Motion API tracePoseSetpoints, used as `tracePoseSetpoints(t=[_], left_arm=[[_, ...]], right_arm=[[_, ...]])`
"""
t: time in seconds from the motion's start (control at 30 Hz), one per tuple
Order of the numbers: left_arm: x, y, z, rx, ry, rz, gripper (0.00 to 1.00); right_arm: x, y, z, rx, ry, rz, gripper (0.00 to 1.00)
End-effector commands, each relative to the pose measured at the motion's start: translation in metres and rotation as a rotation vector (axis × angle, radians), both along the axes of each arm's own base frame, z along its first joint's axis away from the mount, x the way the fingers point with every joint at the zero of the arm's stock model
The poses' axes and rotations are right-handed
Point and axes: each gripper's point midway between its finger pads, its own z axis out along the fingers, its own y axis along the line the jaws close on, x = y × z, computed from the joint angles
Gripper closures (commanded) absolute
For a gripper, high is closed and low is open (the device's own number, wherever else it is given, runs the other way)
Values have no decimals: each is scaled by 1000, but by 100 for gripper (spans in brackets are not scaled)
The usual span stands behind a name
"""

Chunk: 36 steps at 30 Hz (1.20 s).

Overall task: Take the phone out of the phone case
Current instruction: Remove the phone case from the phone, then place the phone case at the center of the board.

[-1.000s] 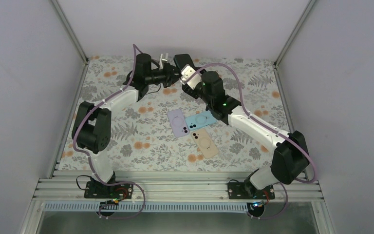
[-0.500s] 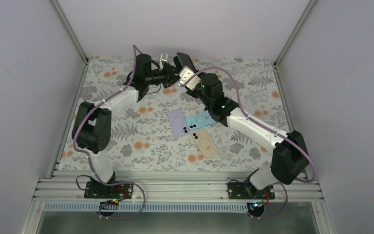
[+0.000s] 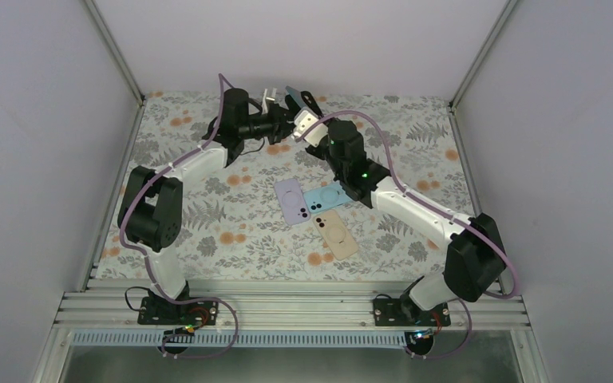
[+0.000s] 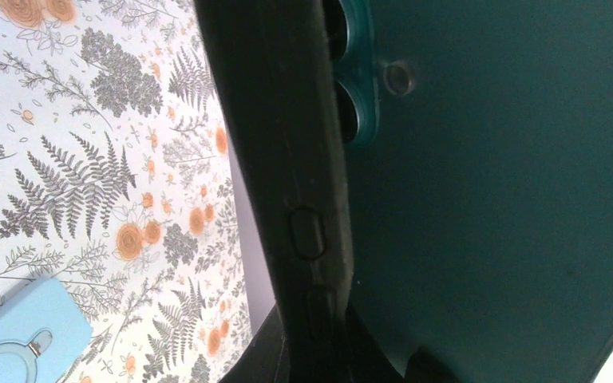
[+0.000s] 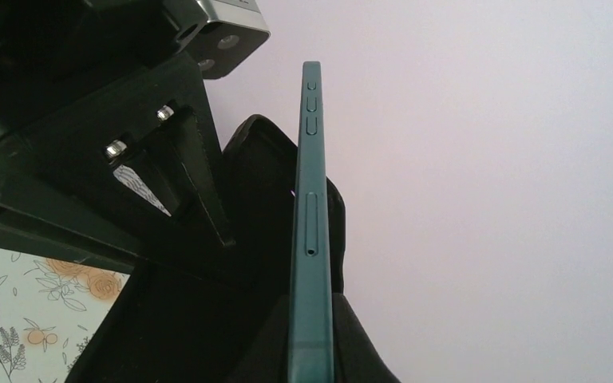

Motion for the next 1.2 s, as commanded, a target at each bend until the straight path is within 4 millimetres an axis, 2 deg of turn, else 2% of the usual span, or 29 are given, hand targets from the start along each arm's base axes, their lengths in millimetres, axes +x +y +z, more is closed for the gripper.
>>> tracePoseSetpoints(t=[0.0,0.2,0.4,0.57,0.73,0.97,1.17], left_arm=[[0,3,5,11,-65,-21,98],[8,17,-2,89,-128,10,98],[17,43,-20,170,-156,48,98],[19,55,-38,251,-195,36,98],[24,59,-62,318,-205,-2,98],[41,63,-97,434,-206,-53,97],[53,59,-117,455,-194,-86,98]], right_arm=[[6,-25,43,52,-82,-107,96],[9,-29,60,102,-68,-108,96],[9,-27,70,148,-2,-77,96],[7,-28,81,167,6,-70,96],[8,-31,74,158,20,-76,96],[10,-31,63,159,45,-81,96],[13,-28,55,155,66,-79,96]])
